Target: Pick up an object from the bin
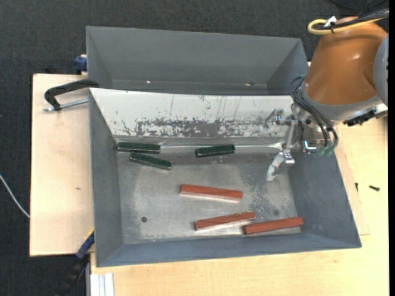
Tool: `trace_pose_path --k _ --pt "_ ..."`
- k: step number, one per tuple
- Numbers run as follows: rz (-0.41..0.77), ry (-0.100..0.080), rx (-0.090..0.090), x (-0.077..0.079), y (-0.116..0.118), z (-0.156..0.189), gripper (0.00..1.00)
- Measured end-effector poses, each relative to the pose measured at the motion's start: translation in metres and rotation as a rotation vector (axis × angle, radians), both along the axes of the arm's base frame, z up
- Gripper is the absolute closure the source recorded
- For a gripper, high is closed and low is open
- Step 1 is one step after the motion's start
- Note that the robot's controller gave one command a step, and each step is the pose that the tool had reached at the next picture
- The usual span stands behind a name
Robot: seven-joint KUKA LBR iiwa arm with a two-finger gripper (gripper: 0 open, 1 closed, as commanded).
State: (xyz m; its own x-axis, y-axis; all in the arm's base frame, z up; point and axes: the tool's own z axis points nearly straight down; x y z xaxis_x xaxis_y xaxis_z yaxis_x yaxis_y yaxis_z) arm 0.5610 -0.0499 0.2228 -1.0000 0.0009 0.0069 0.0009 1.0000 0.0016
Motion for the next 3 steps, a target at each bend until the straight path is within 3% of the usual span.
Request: trace_pose_path --k 2,3 --pt "0.002 -0.01 -0.001 0.001 0.0 0.004 0.0" --pt "0.171 -0.003 0.001 -0.01 -0.006 -0.037 0.0"
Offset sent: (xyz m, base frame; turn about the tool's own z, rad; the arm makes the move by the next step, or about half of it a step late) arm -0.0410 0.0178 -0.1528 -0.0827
